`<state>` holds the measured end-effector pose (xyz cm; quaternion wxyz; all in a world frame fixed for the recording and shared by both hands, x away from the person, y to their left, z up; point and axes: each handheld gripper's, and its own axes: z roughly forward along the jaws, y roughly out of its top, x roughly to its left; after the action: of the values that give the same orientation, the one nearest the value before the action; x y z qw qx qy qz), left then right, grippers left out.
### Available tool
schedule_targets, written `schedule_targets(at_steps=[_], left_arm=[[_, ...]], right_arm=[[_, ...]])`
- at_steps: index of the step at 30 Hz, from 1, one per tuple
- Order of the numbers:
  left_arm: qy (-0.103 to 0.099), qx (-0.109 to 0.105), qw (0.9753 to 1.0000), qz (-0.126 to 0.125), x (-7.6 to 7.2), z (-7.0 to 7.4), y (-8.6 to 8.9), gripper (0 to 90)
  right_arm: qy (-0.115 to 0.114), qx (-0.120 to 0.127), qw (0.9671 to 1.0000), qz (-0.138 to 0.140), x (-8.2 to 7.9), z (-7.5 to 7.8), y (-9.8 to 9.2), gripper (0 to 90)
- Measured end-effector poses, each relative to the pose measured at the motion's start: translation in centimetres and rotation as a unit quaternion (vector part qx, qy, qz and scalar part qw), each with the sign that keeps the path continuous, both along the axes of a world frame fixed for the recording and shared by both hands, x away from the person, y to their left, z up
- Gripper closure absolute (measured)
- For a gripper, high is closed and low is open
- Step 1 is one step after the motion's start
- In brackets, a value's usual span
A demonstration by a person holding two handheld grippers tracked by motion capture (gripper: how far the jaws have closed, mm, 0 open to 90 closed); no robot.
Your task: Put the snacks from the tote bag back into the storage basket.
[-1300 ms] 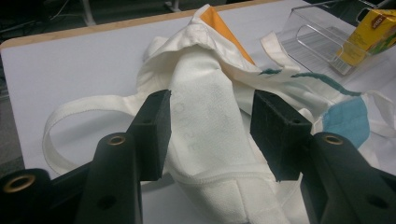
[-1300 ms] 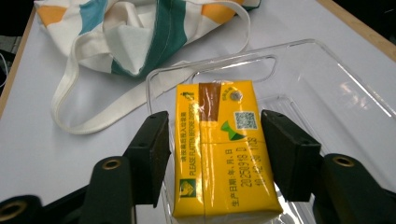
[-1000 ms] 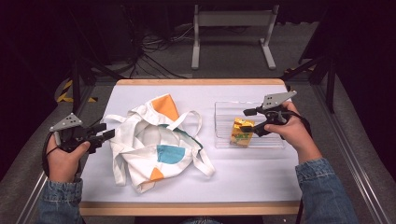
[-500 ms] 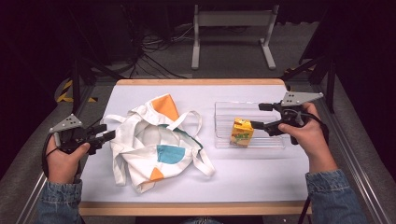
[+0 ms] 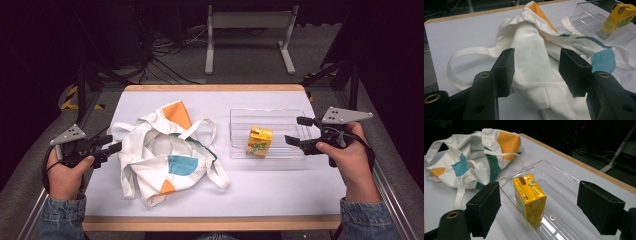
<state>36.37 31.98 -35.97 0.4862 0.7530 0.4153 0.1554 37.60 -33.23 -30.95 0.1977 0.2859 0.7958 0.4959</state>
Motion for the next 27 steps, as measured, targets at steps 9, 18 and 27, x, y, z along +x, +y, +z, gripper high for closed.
schedule_targets(at_steps=[9, 18, 27], left_arm=[[0.001, 0.0, 1.0, -0.001, -0.1, -0.3, 0.2, 47.1], [0.003, 0.002, 1.0, 0.001, 0.1, -0.5, 0.4, 47.1], [0.01, 0.002, 0.9999, 0.004, 0.5, -1.0, 0.5, 45.1]], right_arm=[[0.024, -0.004, 0.9986, -0.048, -1.3, -2.4, -1.7, 18.6], [0.042, -0.014, 0.9953, -0.086, -1.7, -4.0, -3.0, 18.1], [0.111, -0.012, 0.9826, -0.148, -1.3, -5.6, -4.4, 16.3]])
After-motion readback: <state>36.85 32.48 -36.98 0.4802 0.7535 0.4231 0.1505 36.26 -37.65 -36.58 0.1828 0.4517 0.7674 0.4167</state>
